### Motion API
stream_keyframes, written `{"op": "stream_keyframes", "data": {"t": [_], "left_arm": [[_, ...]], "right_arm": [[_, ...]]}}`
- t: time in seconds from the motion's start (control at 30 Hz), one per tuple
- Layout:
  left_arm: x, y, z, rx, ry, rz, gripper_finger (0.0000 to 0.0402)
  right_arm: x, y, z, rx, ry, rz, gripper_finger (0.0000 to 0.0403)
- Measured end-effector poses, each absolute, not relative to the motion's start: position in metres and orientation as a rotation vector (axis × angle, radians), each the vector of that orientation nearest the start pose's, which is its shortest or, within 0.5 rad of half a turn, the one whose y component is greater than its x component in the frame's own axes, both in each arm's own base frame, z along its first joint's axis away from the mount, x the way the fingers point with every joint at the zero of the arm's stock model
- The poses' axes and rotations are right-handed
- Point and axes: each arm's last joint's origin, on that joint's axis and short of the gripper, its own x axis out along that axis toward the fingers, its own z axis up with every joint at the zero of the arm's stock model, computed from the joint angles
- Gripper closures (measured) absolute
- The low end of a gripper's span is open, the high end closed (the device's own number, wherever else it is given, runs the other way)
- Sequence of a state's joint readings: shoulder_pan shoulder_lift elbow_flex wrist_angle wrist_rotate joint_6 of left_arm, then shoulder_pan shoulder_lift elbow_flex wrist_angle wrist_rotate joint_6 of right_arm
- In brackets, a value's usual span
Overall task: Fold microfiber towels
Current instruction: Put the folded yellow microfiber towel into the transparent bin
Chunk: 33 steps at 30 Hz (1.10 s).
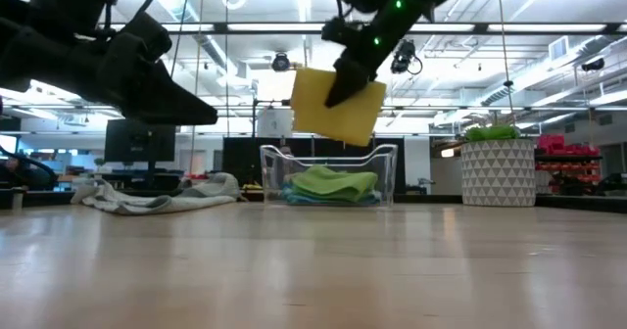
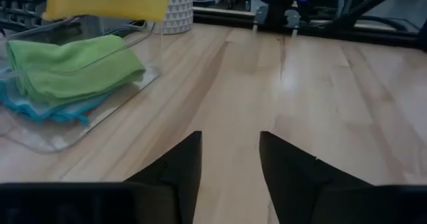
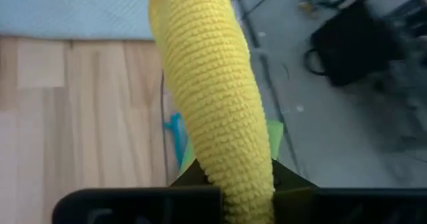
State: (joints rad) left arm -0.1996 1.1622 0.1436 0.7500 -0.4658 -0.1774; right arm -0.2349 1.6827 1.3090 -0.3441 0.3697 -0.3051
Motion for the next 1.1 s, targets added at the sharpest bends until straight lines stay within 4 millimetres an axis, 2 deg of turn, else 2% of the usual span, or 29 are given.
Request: {"op": "stream_keyframes", "data": {"t": [0.13,0.37,0.53,0.77,1.1], "left_arm": [[0.184,-0.024,0.144,-0.084,0.231,0.287,0.0261],[0.184,-0.024,0.144,-0.094,0.23,0.288,0.0284],[0.184,-0.024,0.144,-0.108,0.228,0.29,0.0292],[0.184,-0.024,0.143,-0.107,0.231,0.289,0.0296],[0.184,-0.024,0.143,-0.105,0.235,0.29,0.0301]], "right_arm": [[0.352,-0.136,0.268,-0.267,0.839,-0.364,0.0387],[0.359,-0.194,0.278,-0.062,0.848,-0.147,0.0387],[0.363,-0.228,0.26,0.101,0.882,-0.06,0.0386],[0.366,-0.251,0.223,0.257,0.921,-0.029,0.0386],[0.367,-0.262,0.199,0.3,0.959,-0.07,0.0375]]}}
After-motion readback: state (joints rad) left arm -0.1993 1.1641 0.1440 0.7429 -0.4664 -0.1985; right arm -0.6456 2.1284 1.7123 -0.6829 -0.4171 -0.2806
